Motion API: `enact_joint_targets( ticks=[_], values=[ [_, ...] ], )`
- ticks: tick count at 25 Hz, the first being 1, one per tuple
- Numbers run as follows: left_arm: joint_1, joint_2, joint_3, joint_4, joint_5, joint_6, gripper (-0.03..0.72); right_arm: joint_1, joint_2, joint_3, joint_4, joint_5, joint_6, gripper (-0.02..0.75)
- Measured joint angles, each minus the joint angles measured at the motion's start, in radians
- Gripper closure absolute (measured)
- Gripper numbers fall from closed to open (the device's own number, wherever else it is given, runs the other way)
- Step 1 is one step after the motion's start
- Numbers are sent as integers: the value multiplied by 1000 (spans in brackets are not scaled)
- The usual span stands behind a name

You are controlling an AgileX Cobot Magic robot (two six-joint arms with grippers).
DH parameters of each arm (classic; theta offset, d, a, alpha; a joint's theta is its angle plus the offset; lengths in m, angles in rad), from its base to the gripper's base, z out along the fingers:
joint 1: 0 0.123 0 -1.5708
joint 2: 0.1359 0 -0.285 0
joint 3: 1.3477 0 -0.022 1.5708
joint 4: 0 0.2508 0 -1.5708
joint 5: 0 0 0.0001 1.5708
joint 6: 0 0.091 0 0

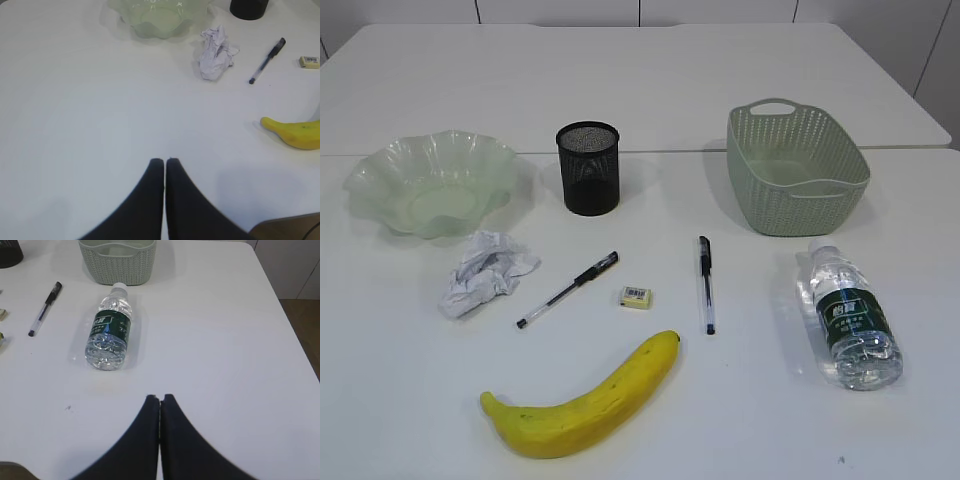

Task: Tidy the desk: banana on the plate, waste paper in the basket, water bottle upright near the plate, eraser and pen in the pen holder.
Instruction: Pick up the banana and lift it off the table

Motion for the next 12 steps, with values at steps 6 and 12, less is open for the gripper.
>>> enact_joint_targets(
  ticks=[6, 12],
  values=[
    [0, 0, 0, 0, 0, 0, 713, 0, 0, 0, 0, 0, 0, 754],
    [0, 0, 0, 0, 0, 0, 713, 0, 0, 0, 0, 0, 0, 754]
  ],
)
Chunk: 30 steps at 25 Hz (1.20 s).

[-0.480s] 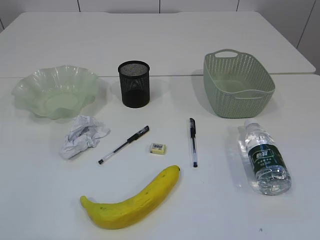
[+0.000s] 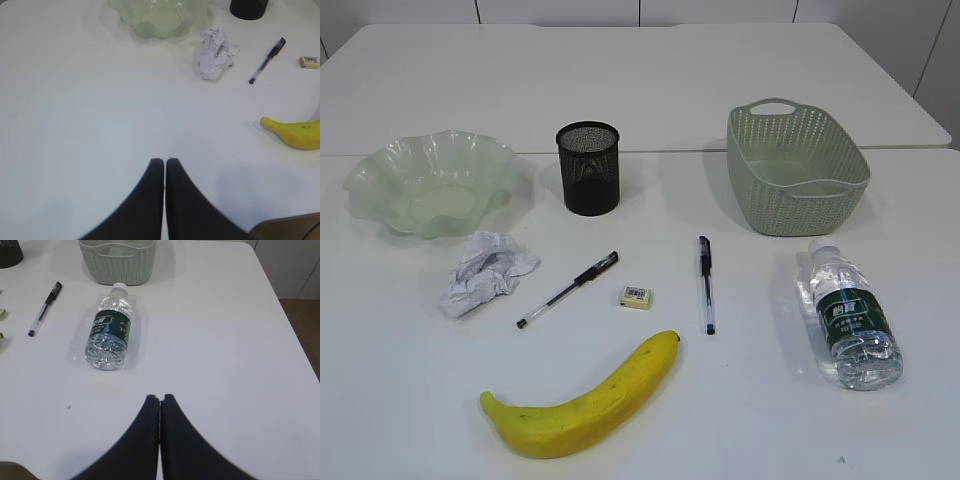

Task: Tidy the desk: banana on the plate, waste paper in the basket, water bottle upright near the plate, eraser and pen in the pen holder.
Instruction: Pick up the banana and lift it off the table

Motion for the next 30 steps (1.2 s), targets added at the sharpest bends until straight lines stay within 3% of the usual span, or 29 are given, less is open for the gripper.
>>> enact_joint_targets(
  ticks=[30],
  values=[
    [0, 0, 0, 0, 0, 0, 713, 0, 0, 0, 9, 0, 0, 754]
  ],
)
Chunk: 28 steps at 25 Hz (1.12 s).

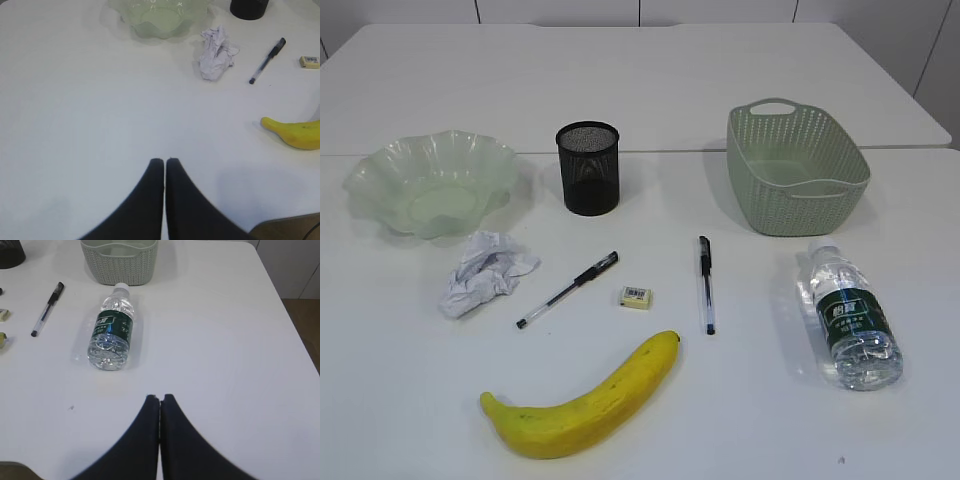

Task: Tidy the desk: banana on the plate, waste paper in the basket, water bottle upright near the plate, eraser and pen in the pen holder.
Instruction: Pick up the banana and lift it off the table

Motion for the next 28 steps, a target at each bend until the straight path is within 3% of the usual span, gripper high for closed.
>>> enact_joint_targets(
  ticks=[18, 21, 23, 26, 28],
  values=[
    [0, 0, 0, 7, 0, 0, 713, 0, 0, 0, 52, -2, 1, 745],
    [0, 0, 0, 16, 0, 0, 686, 0, 0, 0, 44, -2, 1, 666],
    [0, 2, 0, 18, 0, 0, 636, 0, 0, 0, 26, -4, 1, 561],
    [0, 30, -9, 20, 23, 0, 520, 0, 0, 0, 9, -7, 2, 418],
    [0, 98, -27, 20, 54, 0, 452, 0, 7, 0, -2, -1, 2, 375]
  ],
)
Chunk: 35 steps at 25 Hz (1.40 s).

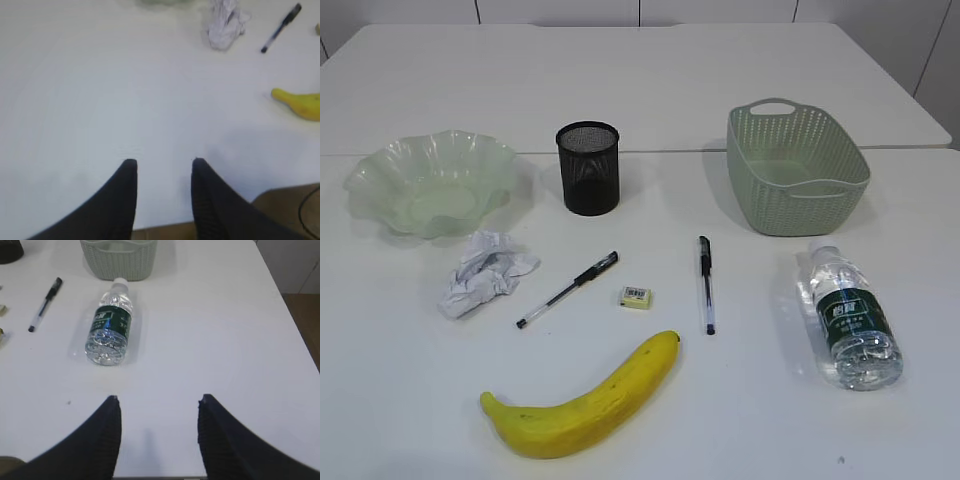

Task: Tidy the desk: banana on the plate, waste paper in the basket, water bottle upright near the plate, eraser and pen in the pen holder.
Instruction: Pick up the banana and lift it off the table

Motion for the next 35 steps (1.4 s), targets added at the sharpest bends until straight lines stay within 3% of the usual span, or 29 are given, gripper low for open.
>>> enact_joint_targets(
  ticks=[5, 17, 27, 35],
  values=[
    [0, 204, -70, 2, 71, 0, 389, 0, 127, -9, -27, 9, 0, 350],
    [0, 455, -222, 4, 54, 0, 385, 0, 241, -61, -132, -30, 15, 349],
    [0, 642, -225, -157, 72, 65, 384, 0, 446, -170, -153, 56, 104, 349],
    [-20, 806, -316, -303, 72, 220, 384, 0, 538, -269, -94, 29, 107, 349]
  ],
)
